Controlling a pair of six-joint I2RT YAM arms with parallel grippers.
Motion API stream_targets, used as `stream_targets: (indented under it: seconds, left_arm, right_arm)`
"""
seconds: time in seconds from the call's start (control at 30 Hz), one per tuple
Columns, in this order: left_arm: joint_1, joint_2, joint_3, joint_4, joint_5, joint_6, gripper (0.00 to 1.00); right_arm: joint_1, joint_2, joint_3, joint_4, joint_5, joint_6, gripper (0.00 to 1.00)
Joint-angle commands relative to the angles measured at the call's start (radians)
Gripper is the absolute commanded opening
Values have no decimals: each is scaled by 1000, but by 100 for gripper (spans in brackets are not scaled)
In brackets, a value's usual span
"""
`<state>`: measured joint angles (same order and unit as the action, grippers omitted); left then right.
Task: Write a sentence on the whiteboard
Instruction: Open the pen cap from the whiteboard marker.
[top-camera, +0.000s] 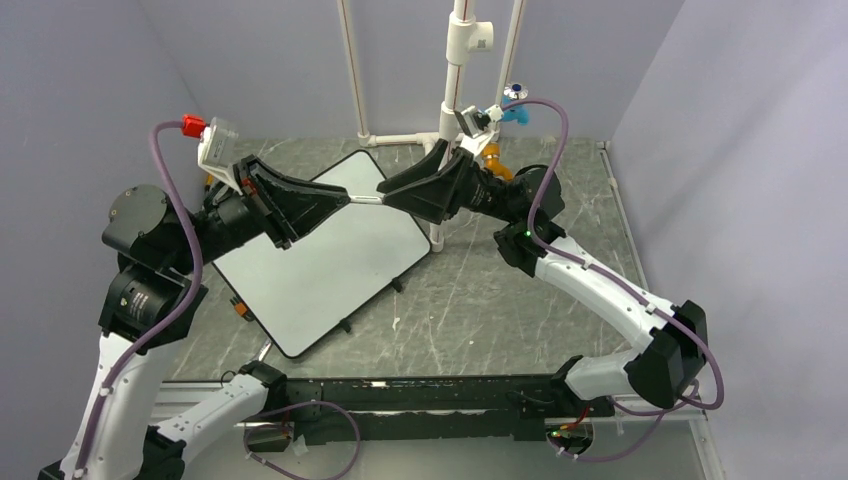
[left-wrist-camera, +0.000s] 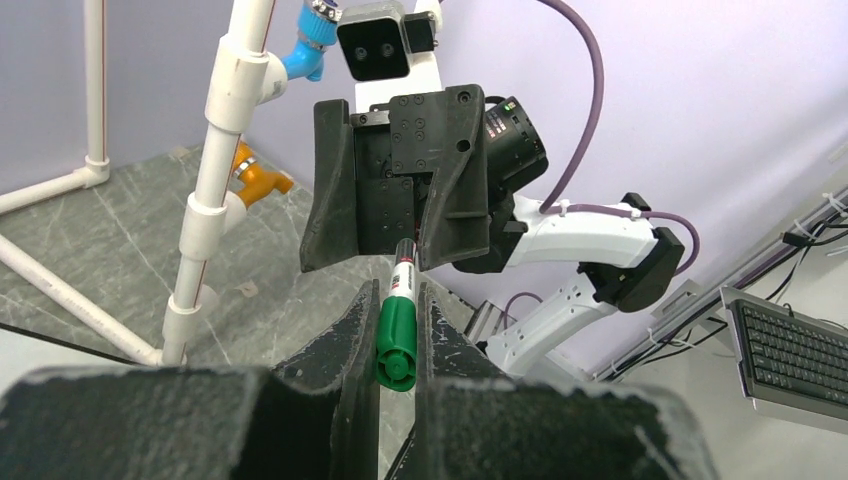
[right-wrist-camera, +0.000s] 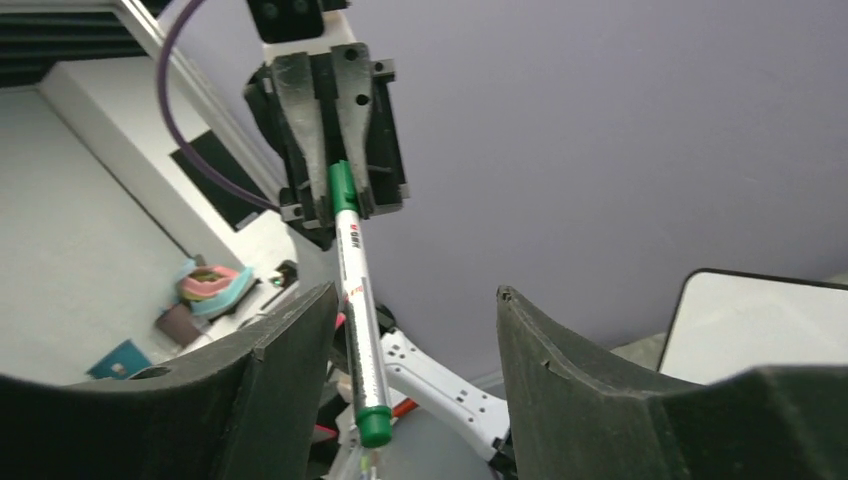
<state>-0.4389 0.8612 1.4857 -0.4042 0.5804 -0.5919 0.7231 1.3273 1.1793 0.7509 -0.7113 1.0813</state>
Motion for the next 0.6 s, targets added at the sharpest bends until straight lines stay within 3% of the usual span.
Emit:
stream_targets:
  seconds: [0.0,0.57]
  left_arm:
    - [5,11,15,81,31,-27,0]
    - [9,28,-37,157,48,-83,0]
  right_arm:
    - [-2,7,43,150,-46,85,58]
    - [-3,33,61,214,-69,138,43]
